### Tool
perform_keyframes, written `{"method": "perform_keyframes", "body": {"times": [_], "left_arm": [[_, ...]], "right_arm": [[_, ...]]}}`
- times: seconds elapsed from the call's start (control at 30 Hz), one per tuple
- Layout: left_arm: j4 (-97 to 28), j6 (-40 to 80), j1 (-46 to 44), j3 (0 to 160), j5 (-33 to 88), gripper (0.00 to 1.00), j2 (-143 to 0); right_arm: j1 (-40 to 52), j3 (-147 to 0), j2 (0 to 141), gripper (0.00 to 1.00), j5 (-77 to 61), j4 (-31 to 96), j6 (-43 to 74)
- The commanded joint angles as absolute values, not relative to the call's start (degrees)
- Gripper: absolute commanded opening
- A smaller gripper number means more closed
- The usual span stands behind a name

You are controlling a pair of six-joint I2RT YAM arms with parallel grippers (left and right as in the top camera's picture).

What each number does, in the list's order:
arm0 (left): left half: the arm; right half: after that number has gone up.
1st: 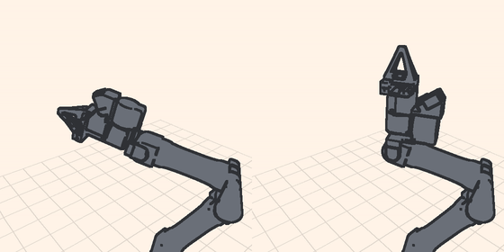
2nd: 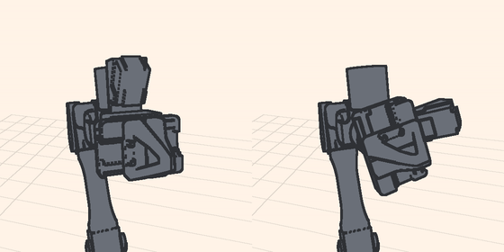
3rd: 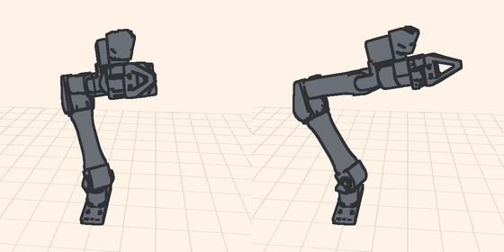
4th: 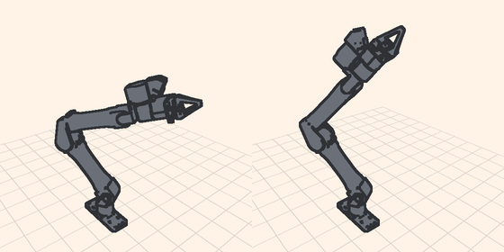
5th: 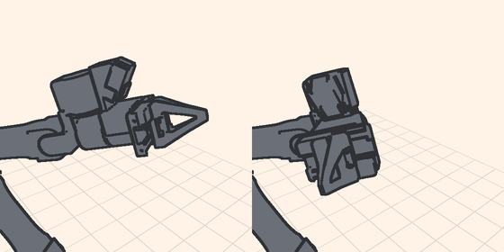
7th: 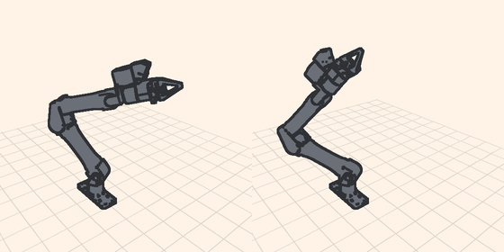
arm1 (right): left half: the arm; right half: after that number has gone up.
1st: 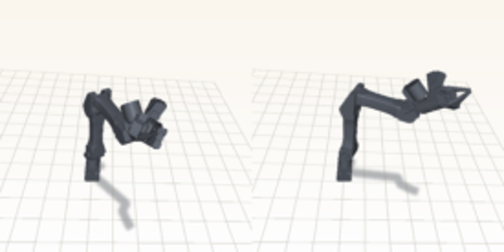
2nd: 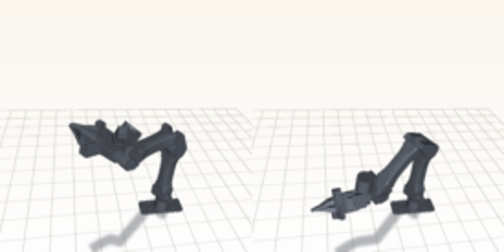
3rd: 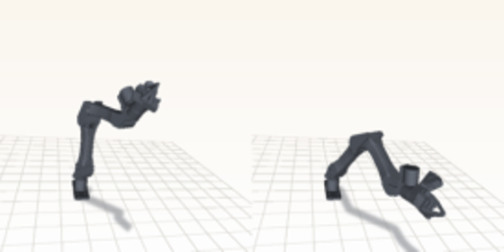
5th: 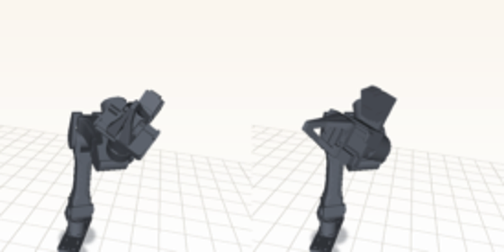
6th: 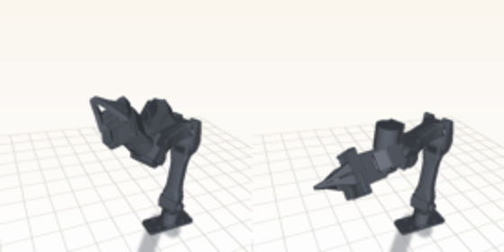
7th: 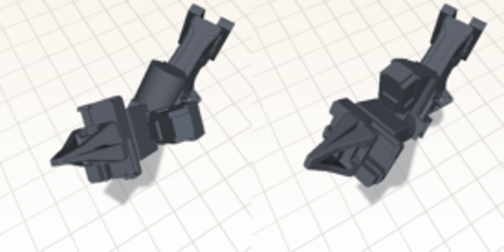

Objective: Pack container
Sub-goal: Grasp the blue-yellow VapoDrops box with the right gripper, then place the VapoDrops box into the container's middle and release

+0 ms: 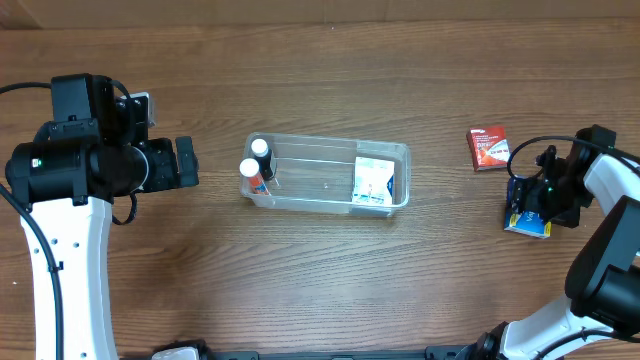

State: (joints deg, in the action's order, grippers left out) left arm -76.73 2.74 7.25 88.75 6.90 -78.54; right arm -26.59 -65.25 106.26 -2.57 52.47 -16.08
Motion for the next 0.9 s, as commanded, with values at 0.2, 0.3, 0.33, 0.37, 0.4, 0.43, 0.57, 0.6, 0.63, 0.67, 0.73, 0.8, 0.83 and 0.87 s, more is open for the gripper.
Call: {"method": "perform_keyframes", "body": {"times": [0.2, 0.3, 0.33, 0.37, 0.4, 0.43, 0.57, 0.6, 0.63, 0.67, 0.73, 0.8, 0.83, 0.87], "left_arm": [[-76.84, 1.72, 7.49, 88.55, 7.55, 1.00, -77.87], [-76.84, 1.69, 7.49, 88.55, 7.53, 1.00, -77.87], [-76.86, 1.69, 7.49, 88.55, 7.53, 1.00, -77.87], [-76.86, 1.69, 7.49, 88.55, 7.53, 1.00, -77.87], [-76.86, 1.69, 7.49, 88.55, 7.53, 1.00, -77.87], [-76.86, 1.69, 7.49, 88.55, 7.53, 1.00, -77.87], [-76.86, 1.69, 7.49, 88.55, 7.53, 1.00, -77.87], [-76.84, 1.69, 7.49, 88.55, 7.53, 1.00, -77.87], [-76.84, 1.69, 7.49, 88.55, 7.53, 1.00, -77.87], [-76.86, 1.69, 7.49, 88.55, 7.53, 1.00, -77.87], [-76.97, 1.69, 7.49, 88.55, 7.53, 1.00, -77.87], [-77.17, 1.69, 7.49, 88.55, 7.53, 1.00, -77.87], [-77.17, 1.69, 7.49, 88.55, 7.53, 1.00, -77.87], [-77.14, 1.69, 7.49, 88.55, 7.53, 1.00, -77.87]], "right_arm": [[-25.06, -75.26, 98.06, 0.65, -3.38, 57.12, -7.92], [-22.28, -79.26, 93.08, 0.62, -5.34, 61.06, -4.36], [-21.04, -80.58, 91.79, 0.59, -5.28, 62.30, -2.66], [-19.11, -82.63, 90.17, 0.59, -5.30, 64.25, -1.13], [-17.15, -84.62, 88.95, 0.57, -5.26, 66.26, -0.69], [-15.05, -86.59, 87.92, 0.53, -5.23, 67.99, 0.12], [-2.11, -96.20, 85.17, 0.50, -3.05, 75.16, 5.63], [0.67, -97.58, 84.95, 0.50, -2.37, 75.75, 7.44], [5.10, -99.15, 84.84, 0.50, -1.96, 75.88, 10.37], [7.55, -99.79, 84.86, 0.50, -1.98, 75.81, 12.47], [13.39, -99.98, 84.88, 0.49, -1.54, 74.83, 17.93], [18.04, -99.77, 85.10, 0.49, -1.34, 73.63, 22.55], [19.97, -99.72, 85.23, 0.49, -1.32, 72.99, 23.79], [22.15, -99.72, 85.62, 0.49, -1.32, 72.18, 25.08]]}}
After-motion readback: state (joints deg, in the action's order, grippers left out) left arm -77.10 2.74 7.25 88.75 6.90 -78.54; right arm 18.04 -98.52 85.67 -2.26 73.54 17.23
